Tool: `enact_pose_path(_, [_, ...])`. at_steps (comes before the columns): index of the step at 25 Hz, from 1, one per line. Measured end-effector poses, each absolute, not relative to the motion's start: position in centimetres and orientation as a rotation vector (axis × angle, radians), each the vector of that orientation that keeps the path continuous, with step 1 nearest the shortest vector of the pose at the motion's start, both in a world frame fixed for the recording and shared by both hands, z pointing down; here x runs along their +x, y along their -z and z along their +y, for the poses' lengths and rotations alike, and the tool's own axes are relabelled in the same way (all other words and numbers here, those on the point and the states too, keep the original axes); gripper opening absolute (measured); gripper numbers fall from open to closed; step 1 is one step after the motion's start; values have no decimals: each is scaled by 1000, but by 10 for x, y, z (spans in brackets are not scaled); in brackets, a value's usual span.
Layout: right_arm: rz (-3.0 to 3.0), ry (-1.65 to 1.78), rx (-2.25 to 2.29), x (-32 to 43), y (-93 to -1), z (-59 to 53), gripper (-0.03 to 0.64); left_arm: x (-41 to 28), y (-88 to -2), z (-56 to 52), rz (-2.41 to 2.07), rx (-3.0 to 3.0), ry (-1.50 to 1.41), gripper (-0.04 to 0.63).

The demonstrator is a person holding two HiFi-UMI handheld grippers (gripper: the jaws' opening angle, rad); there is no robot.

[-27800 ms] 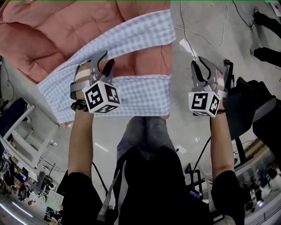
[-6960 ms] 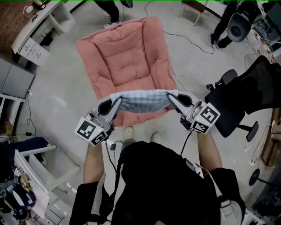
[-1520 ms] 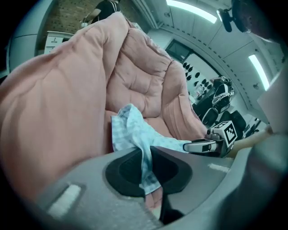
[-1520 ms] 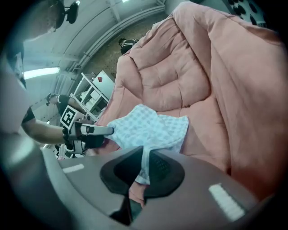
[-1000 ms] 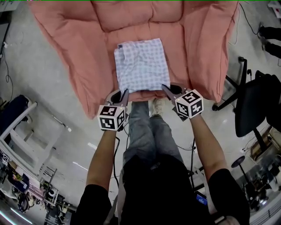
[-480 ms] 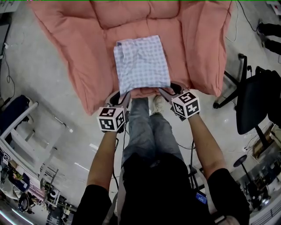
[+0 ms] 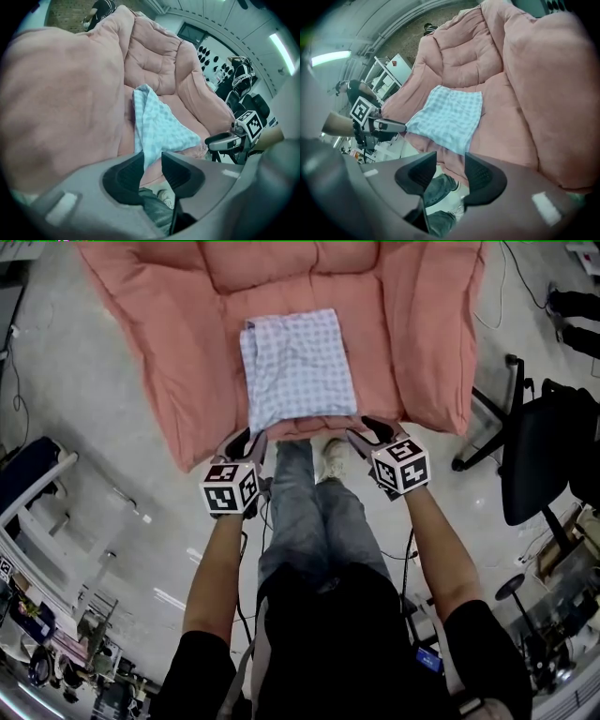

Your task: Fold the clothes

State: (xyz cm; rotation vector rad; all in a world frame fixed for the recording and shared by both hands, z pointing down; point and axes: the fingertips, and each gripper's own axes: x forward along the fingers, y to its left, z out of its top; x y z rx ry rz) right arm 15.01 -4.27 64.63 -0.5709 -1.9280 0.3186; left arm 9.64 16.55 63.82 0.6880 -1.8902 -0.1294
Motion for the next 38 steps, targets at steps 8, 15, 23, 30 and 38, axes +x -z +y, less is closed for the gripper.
enact_pose_path(8, [-2033, -306, -596, 128, -613, -44, 172, 99, -595, 155, -1970, 728, 92, 127])
enact_pose_path(15, [-2124, -302, -607, 91, -584, -32, 147, 57, -564, 131, -2038, 788, 159, 127])
enact_pose_path(23, [-2182, -262, -599, 57, -558, -35, 115, 6, -541, 100, -2071, 848, 219, 127])
enact_pose_path(30, [-2207, -270, -494, 19, -589, -42, 78, -50, -567, 58, -2062, 921, 230, 127])
enact_pose_path(38, [-2148, -326, -450, -7, -626, -26, 54, -75, -616, 63, -1975, 867, 235, 127])
